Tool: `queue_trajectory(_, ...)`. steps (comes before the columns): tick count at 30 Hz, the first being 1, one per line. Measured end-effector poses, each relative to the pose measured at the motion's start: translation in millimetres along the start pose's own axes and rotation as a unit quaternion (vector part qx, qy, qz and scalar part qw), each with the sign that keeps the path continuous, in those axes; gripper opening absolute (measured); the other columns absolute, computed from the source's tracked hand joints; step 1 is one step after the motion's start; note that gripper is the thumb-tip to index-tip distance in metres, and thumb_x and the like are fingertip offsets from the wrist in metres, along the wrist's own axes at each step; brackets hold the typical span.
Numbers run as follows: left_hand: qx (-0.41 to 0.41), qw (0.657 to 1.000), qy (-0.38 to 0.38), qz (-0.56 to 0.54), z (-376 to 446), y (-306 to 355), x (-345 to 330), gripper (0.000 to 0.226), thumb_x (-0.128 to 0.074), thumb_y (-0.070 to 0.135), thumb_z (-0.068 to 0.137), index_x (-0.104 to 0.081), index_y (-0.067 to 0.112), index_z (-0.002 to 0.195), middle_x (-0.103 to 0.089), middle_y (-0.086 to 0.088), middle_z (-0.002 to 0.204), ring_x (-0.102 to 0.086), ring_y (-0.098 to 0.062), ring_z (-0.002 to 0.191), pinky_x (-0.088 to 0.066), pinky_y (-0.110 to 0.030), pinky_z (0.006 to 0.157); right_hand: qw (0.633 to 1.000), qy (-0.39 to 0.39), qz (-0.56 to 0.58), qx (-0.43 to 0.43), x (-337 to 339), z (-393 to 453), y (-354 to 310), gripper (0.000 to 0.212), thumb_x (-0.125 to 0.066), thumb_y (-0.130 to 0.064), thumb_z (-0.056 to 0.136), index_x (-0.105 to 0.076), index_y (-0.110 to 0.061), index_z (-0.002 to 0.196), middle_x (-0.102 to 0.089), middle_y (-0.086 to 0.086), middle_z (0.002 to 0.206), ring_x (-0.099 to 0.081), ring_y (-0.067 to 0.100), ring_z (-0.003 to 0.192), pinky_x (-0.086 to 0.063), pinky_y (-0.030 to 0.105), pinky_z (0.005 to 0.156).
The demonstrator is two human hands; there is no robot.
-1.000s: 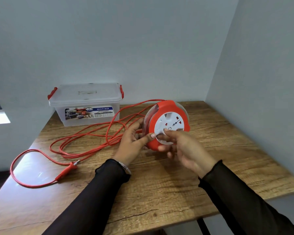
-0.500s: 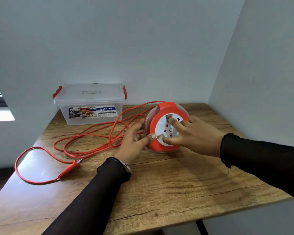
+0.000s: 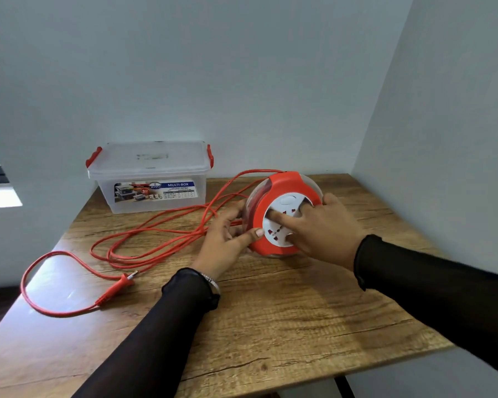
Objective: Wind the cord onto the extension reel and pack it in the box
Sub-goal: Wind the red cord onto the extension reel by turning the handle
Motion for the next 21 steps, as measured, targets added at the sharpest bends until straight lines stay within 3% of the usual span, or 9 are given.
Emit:
queue_trajectory(5, -0.010, 1.000, -0.004, 0.000, -2, 2, -4, 0.051, -0.063, -0.008, 0.084, -0.053, 0.034, 0.111, -0.070, -0.001, 0.096, -0.072, -0.007, 0.076, -0.056, -0.020, 0.053, 0.978, -0.029, 0.146, -0.149, -13, -13, -3, 0.058, -0.043, -0.049, 0.090, -0.023, -0.037, 0.143, -0.069, 0.010, 0.096, -0.066, 0.027, 0.078, -0.040, 0.039, 0.078)
queue_trajectory(7, -0.008, 1.000, -0.004, -0.003, -2, 1, -5, 0.052, -0.062, -0.008, 0.084, -0.053, 0.035, 0.111, -0.073, 0.002, 0.086, -0.072, -0.008, 0.073, -0.057, -0.022, 0.054, 0.948, -0.013, 0.223, -0.224, -15, -18, -3, 0.060, -0.041, -0.053, 0.090, -0.018, -0.038, 0.144, -0.069, 0.005, 0.095, -0.065, 0.026, 0.080, -0.041, 0.038, 0.076)
queue_trajectory(10, 0.001, 1.000, 0.001, -0.001, -2, -1, -4, 0.054, -0.063, -0.007, 0.083, -0.052, 0.038, 0.112, -0.075, 0.004, 0.079, -0.072, -0.010, 0.071, -0.060, -0.027, 0.057, 0.883, 0.001, 0.345, -0.319, -25, -23, -7, 0.064, -0.044, -0.059, 0.088, -0.019, -0.038, 0.143, -0.069, 0.002, 0.091, -0.065, 0.024, 0.081, -0.042, 0.031, 0.061)
queue_trajectory(12, -0.003, 1.000, 0.003, 0.003, -2, 0, -3, 0.053, -0.064, -0.007, 0.083, -0.053, 0.036, 0.112, -0.074, 0.004, 0.079, -0.072, -0.010, 0.070, -0.059, -0.025, 0.055, 0.824, -0.001, 0.425, -0.374, -34, -26, -8, 0.067, -0.046, -0.063, 0.086, -0.019, -0.039, 0.142, -0.069, 0.002, 0.099, -0.065, 0.022, 0.084, -0.042, 0.027, 0.058)
queue_trajectory(16, -0.005, 1.000, 0.006, 0.006, -1, 1, -5, 0.051, -0.064, -0.009, 0.082, -0.051, 0.024, 0.119, -0.071, -0.005, 0.087, -0.070, -0.007, 0.067, -0.055, -0.020, 0.051, 0.699, 0.003, 0.561, -0.444, -43, -30, -14, 0.073, -0.054, -0.064, 0.082, -0.021, -0.041, 0.142, -0.063, 0.001, 0.117, -0.063, 0.021, 0.096, -0.052, 0.029, 0.067)
queue_trajectory(18, 0.005, 1.000, 0.014, 0.012, -2, -1, -4, 0.053, -0.064, -0.008, 0.083, -0.049, 0.019, 0.126, -0.069, -0.011, 0.088, -0.069, -0.008, 0.063, -0.056, -0.022, 0.051, 0.587, 0.010, 0.656, -0.474, -48, -30, -20, 0.074, -0.060, -0.059, 0.081, -0.023, -0.042, 0.142, -0.057, -0.003, 0.126, -0.065, 0.020, 0.093, -0.057, 0.033, 0.061)
queue_trajectory(21, 0.012, 1.000, 0.013, 0.018, -2, -3, -3, 0.049, -0.066, -0.004, 0.083, -0.053, 0.021, 0.123, -0.069, -0.016, 0.092, -0.068, -0.015, 0.065, -0.057, -0.029, 0.055, 0.440, 0.014, 0.749, -0.495, -52, -25, -30, 0.078, -0.066, -0.045, 0.084, -0.020, -0.035, 0.146, -0.053, -0.005, 0.130, -0.066, 0.016, 0.063, -0.048, 0.022, 0.044)
Point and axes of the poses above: each hand's wrist, its own z-axis towards the middle knuckle, its own x-axis out of the back of the hand, y = z × x, the point moved 8 cm from there along z, towards the middle knuckle
